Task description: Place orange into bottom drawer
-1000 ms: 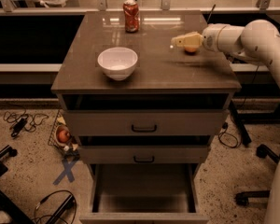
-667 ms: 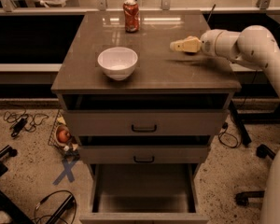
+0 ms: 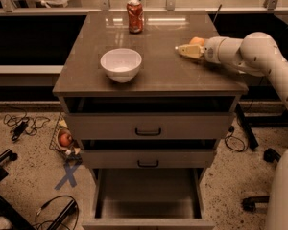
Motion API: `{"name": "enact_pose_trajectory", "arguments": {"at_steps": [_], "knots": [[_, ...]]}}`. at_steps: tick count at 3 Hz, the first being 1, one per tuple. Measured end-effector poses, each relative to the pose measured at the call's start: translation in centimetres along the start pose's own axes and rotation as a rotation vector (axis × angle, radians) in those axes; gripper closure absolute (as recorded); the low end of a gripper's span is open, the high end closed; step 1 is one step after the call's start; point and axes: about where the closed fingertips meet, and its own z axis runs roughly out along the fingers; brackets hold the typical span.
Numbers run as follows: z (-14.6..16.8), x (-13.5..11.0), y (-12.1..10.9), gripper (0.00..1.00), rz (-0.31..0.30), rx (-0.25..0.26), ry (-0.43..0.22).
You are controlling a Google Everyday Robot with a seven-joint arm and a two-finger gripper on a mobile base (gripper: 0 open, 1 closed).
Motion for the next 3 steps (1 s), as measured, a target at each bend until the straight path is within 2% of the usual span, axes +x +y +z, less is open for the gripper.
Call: {"name": "enact_pose_trajectory", "arguments": {"at_steps": [2,3], "knots": [[0.41,0.60,0.27,0.85,0.015,-0.001,0.004],[0.58,0.68,0.41,1.00,0.015,-0.003,0.005]]}}
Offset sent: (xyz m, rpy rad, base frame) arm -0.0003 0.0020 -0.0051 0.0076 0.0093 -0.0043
